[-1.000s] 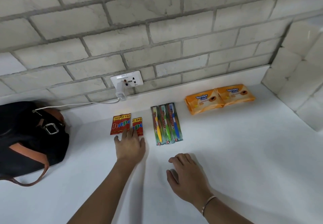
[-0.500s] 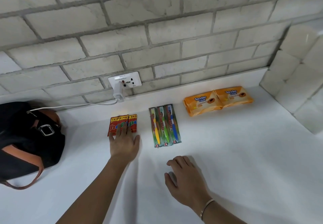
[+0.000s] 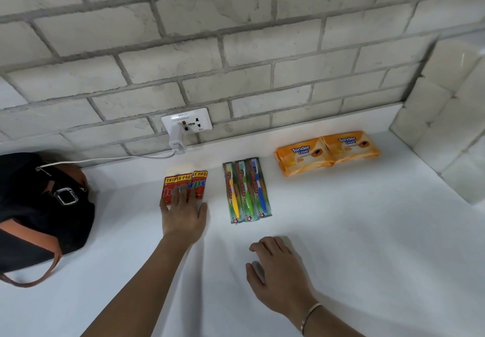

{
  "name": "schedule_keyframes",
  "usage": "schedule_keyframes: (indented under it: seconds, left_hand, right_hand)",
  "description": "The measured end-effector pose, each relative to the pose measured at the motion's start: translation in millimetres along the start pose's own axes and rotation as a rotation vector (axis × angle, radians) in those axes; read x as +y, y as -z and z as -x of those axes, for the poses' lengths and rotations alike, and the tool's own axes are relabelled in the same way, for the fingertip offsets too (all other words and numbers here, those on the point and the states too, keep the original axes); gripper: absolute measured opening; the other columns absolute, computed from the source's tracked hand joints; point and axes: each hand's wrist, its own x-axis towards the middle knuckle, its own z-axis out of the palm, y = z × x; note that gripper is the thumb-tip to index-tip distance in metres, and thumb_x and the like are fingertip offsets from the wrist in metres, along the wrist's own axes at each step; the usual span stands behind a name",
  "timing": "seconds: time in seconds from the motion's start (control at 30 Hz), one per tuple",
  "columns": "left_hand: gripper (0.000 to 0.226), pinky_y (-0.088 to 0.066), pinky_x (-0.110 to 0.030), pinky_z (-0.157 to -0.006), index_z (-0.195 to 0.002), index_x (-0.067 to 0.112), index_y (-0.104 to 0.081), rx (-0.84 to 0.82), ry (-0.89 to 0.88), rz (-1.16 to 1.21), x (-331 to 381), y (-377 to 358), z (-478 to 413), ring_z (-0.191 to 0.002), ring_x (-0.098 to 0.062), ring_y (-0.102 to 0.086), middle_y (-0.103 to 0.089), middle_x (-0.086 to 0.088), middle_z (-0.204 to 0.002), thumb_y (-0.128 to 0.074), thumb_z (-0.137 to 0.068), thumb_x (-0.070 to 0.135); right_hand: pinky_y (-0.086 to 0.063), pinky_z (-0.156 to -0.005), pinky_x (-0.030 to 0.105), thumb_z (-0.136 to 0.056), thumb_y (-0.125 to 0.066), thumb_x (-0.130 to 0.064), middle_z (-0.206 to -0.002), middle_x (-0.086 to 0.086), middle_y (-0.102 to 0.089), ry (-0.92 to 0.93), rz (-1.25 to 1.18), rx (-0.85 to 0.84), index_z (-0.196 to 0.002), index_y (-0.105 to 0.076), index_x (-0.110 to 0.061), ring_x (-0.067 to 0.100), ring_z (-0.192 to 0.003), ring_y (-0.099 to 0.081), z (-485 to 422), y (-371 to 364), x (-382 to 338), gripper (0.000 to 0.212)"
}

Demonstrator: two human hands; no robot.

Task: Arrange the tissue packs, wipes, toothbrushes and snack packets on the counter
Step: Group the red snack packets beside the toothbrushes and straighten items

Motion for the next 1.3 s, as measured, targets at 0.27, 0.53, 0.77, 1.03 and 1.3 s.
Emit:
schedule_keyframes:
  seconds: [0.27,0.53,0.77,1.03,1.3]
  left_hand:
    - [0.050,-0.039,-0.064,-0.112,-0.145,0.011,-0.058,0.145,-0.082,0.046,-1.2,-5.0,-13.2,-0.143,-0.035,-0.048,-0.059,-0.010,-0.148,-0.040,-0.104,0.032]
    - [0.042,-0.034,-0.057,-0.118,-0.142,0.014,-0.062,0.124,-0.052,0.013,1.3,-3.5,-19.9,-0.144,-0.028,-0.048,-0.062,-0.005,-0.146,-0.048,-0.105,0.029]
    - [0.042,-0.041,-0.059,-0.113,-0.136,0.012,-0.065,0.219,-0.055,0.094,-0.6,-5.6,-18.7,-0.136,-0.034,-0.054,-0.065,-0.011,-0.139,-0.047,-0.105,0.033]
    - [0.068,-0.024,-0.065,-0.117,-0.160,0.030,-0.032,0.140,0.003,0.151,-16.1,-3.7,-28.8,-0.152,-0.040,-0.024,-0.028,-0.012,-0.167,-0.025,-0.098,0.058]
    - [0.080,-0.009,-0.067,-0.122,-0.165,0.029,-0.016,-0.047,-0.035,0.049,-15.7,-26.4,-41.3,-0.157,-0.042,-0.011,-0.010,-0.008,-0.173,0.006,-0.095,0.060]
  right_hand:
    - [-0.050,-0.087,0.027,-0.092,-0.051,-0.048,-0.106,-0.012,-0.058,0.001,-0.001,-0.008,-0.114,-0.064,-0.027,0.012,-0.103,-0.053,0.1,-0.2,-0.3,0.033]
    - [-0.052,-0.087,0.027,-0.091,-0.054,-0.047,-0.105,-0.012,-0.059,0.014,0.003,0.007,-0.113,-0.064,-0.026,0.013,-0.103,-0.055,0.0,-0.7,1.3,0.032]
    - [-0.051,-0.086,0.026,-0.089,-0.057,-0.048,-0.103,-0.013,-0.058,0.020,0.031,0.026,-0.111,-0.065,-0.028,0.013,-0.101,-0.054,-0.1,-1.2,1.6,0.031]
    - [-0.050,-0.084,0.027,-0.089,-0.057,-0.048,-0.103,-0.013,-0.058,0.022,0.035,0.021,-0.111,-0.064,-0.028,0.013,-0.100,-0.055,0.3,-1.1,1.9,0.031]
    - [-0.051,-0.086,0.027,-0.089,-0.057,-0.048,-0.104,-0.013,-0.058,0.018,0.027,0.021,-0.111,-0.064,-0.028,0.012,-0.101,-0.055,-0.7,-0.9,1.1,0.031]
